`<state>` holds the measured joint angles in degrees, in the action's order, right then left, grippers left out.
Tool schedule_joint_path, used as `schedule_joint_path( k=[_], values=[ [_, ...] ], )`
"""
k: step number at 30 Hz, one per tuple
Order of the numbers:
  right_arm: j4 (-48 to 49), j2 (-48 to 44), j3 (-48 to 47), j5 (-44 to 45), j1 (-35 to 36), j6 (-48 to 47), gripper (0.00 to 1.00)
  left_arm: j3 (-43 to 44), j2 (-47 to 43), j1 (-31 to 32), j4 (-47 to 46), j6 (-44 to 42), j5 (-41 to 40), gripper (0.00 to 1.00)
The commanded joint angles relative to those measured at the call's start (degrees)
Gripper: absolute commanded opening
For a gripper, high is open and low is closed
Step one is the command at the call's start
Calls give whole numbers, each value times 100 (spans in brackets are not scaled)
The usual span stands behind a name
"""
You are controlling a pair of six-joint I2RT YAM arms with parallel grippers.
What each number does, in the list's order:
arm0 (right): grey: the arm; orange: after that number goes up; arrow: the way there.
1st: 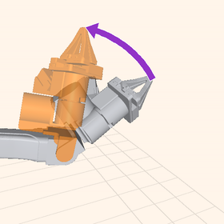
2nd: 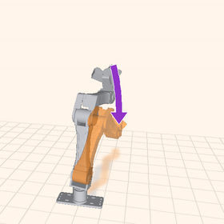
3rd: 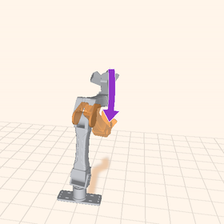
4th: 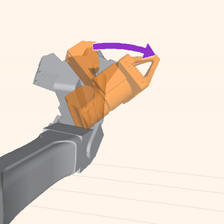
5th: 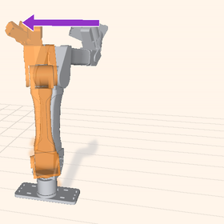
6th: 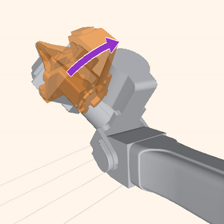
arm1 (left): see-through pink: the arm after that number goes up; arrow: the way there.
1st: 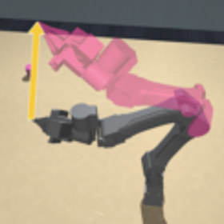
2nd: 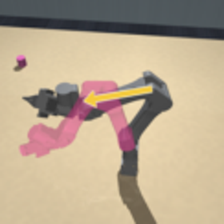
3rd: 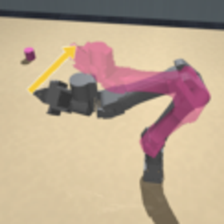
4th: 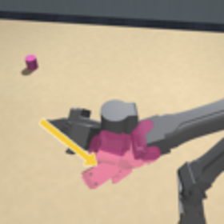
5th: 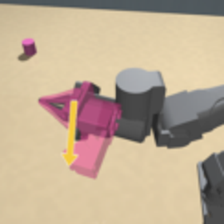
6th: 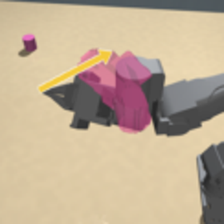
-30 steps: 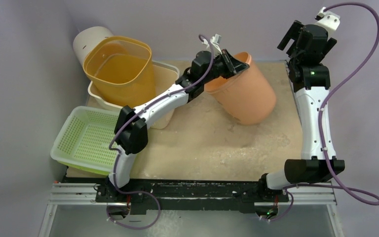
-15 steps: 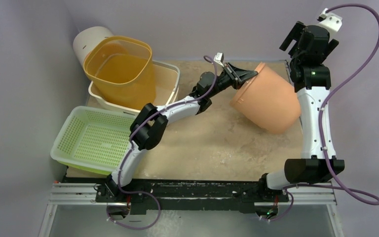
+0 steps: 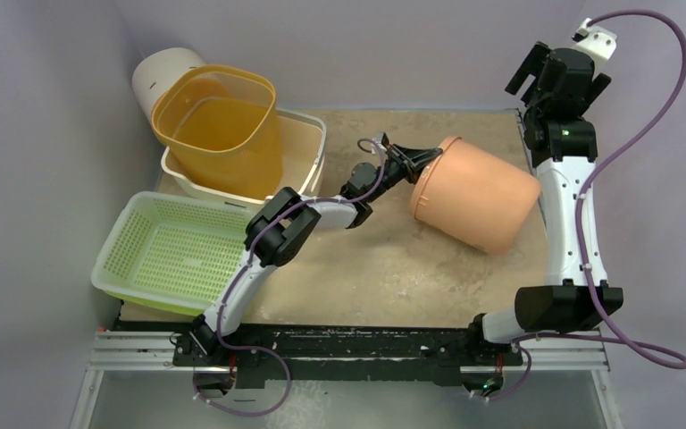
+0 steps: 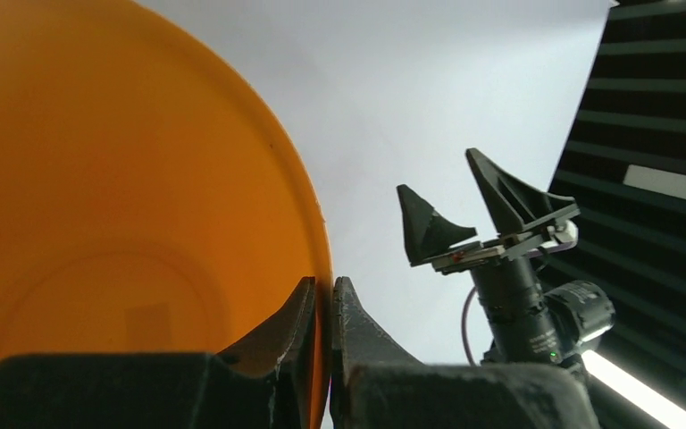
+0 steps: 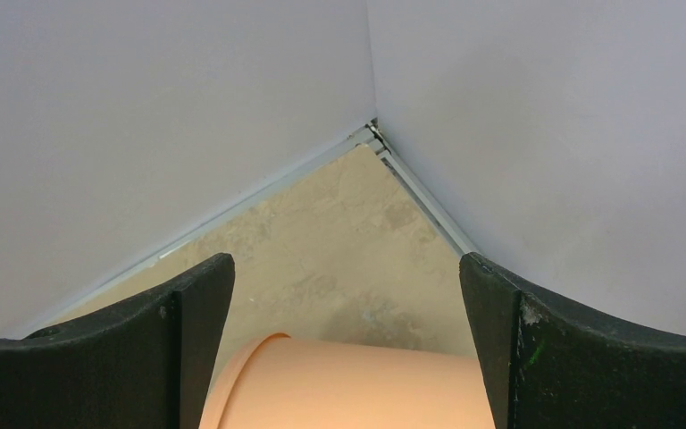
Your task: Turn the large container upside down
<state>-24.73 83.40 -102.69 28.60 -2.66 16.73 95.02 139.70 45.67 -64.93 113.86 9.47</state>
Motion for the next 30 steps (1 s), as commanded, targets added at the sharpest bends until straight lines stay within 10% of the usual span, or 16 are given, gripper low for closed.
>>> schedule_joint_path(
  k=[1,24,30],
  values=[
    [299,-109,44,-88,-24,5,97,-628,-251,-300,-781,477,-282,0],
    [321,146,124,-363,-33,59,97,-1415,-110,-1084,733,-970,413,0],
    [325,129,197,-388,-33,49,97,-1328,-126,-1157,1472,-1493,421,16]
  ],
)
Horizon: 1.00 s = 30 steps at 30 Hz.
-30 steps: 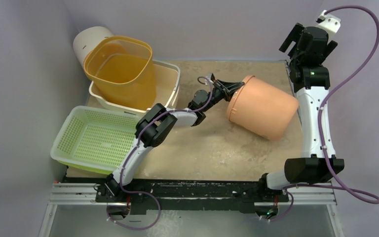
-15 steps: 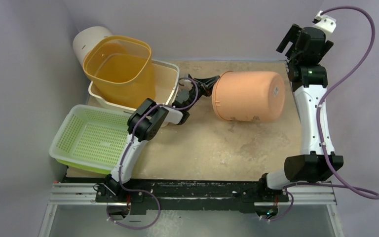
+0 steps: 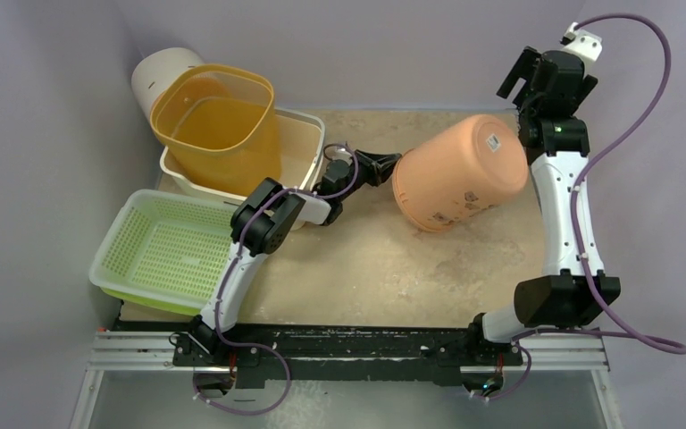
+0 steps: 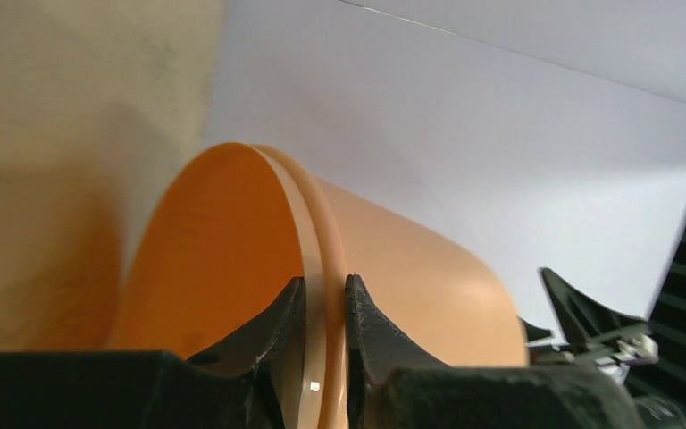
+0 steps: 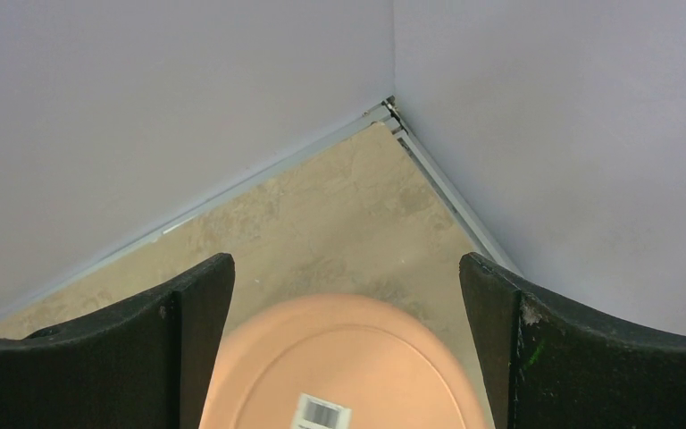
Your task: Turn the large container upside down
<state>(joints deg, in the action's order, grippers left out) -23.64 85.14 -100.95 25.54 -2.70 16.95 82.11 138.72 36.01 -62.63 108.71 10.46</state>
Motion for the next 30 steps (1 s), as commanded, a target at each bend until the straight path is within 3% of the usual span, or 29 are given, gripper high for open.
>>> schedule_joint_path(
  k=[1,6,12,18,24,30],
  values=[
    [213,-54,44,-86,-29,28,97,-18,-36,-191,1331,-1033,323,17],
    [222,-106,116,-102,-29,28,98,109,-114,-195,1902,-1510,376,23],
    [202,-138,170,-194,-29,35,98,594,-447,-196,3583,-2766,349,33],
    [139,-155,287,-355,-29,40,100,934,-809,-192,5228,-4024,128,50],
    [59,-198,386,-492,-29,23,100,918,-1404,-135,6158,-4785,68,51],
    [124,-94,213,-613,-29,84,100,1333,-1274,257,6261,-4876,24,52]
  ],
)
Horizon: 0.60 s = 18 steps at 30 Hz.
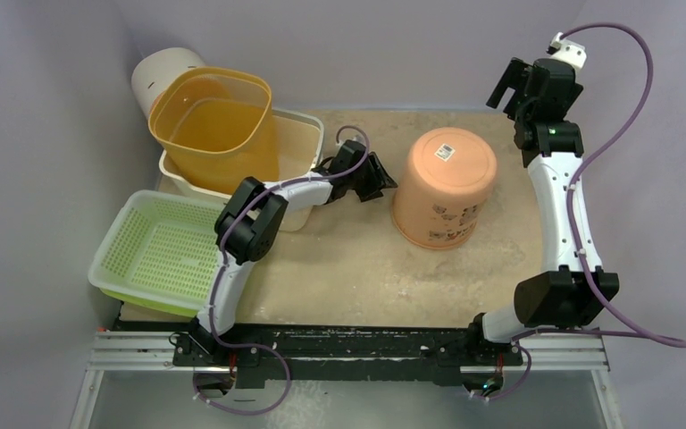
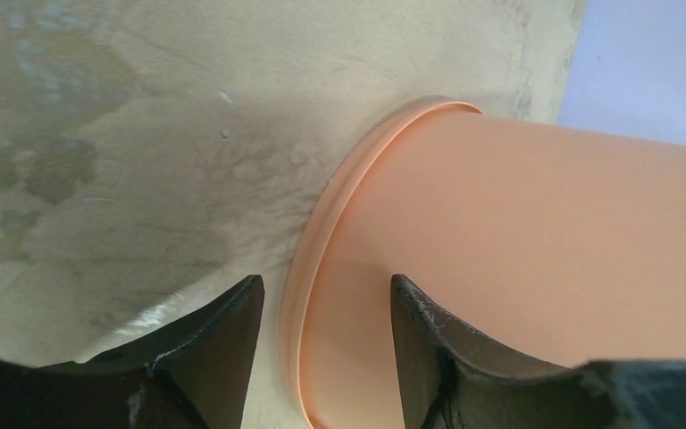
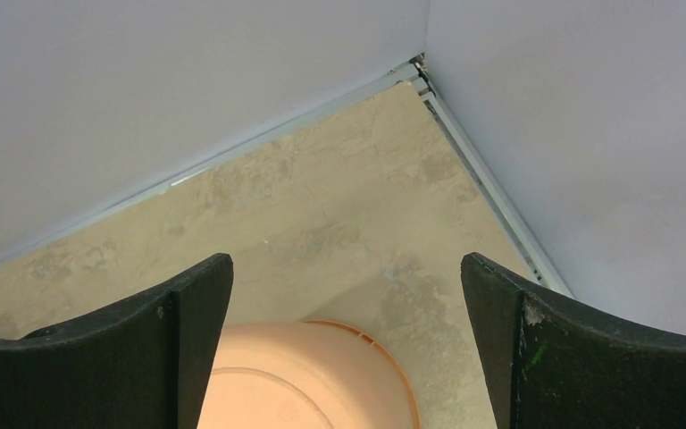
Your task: Turn the large container upside down
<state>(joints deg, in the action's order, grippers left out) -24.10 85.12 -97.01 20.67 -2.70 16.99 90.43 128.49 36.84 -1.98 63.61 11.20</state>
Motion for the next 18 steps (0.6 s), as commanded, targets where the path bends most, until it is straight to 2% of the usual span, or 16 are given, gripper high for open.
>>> schedule_joint_path(
  k=[1,9,12,18],
  values=[
    [166,-85,-220,-123,-29,98,100,632,-167,264,202,-379,-30,52],
    [39,-137,-463,-202,-29,107,100,1949,701,873,606,-549,430,52],
    [24,-75,-695,-285,-29,151,100,2078,832,975,563,-582,602,53],
    [24,150,-1116,-355,-29,129,100,2317,1238,1200,25,-327,1486,53]
  ],
)
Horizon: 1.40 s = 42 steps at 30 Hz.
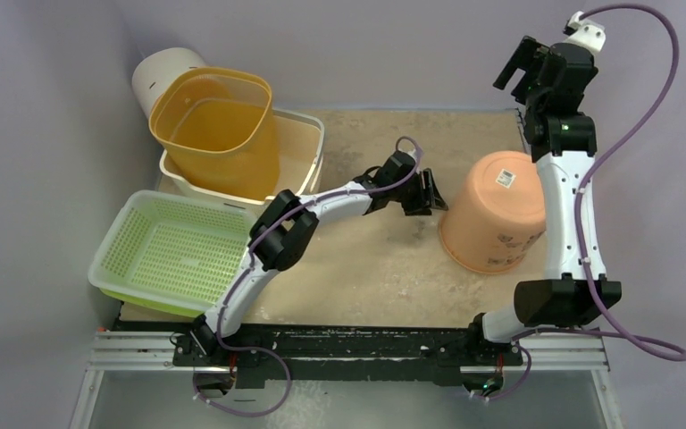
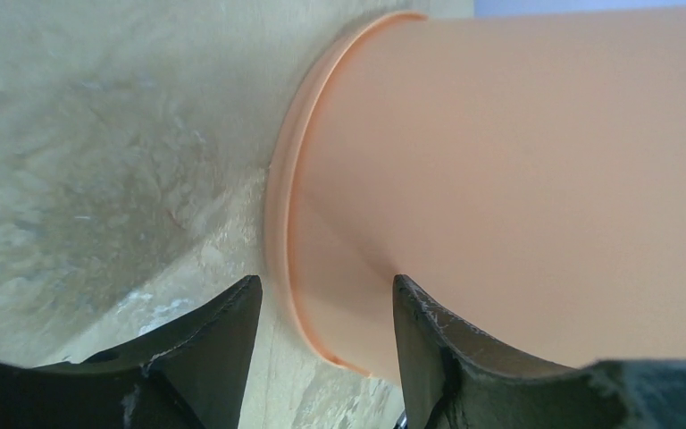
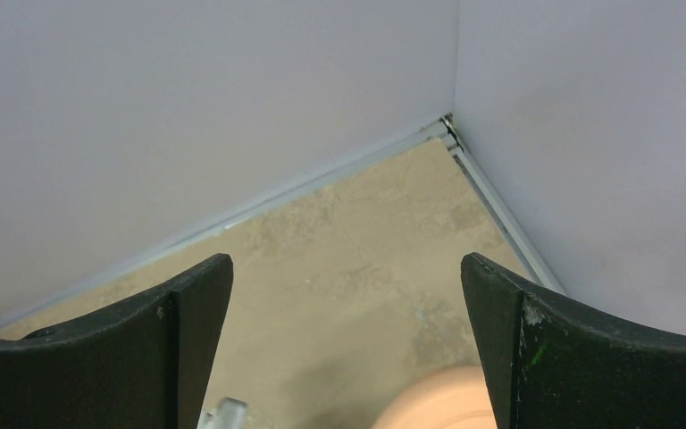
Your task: Turn the large container upside down
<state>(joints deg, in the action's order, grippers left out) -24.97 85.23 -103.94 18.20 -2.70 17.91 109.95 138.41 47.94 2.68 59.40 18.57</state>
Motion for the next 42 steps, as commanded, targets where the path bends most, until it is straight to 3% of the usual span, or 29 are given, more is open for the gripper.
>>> schedule_joint_path(
  k=[1,5,7,13,21,30,42],
  values=[
    [96,183,-466,-107,-29,11,100,421,344,135,-591,198,921,53],
    [79,286,-506,-151,-30,-49,100,529,510,298,-1106,485,1347,54],
    [126,341,-470,-236,-29,-17,100,639,447,351,-833,328,1401,55],
    [85,482,-98,-758,110,6,100,704,-424,214,1210,-1040,531,57],
    [135,763,713,-431,892,238,100,173,-2405,-206,3224,-2221,-913,59],
    [134,1130,1757,-414,1073,422,100,-1147,-4327,-755,3195,-2190,-1308,61],
    [-340,850,2992,127,1092,1084,100,-1235,-4326,-797,3277,-2186,-1321,61]
  ],
)
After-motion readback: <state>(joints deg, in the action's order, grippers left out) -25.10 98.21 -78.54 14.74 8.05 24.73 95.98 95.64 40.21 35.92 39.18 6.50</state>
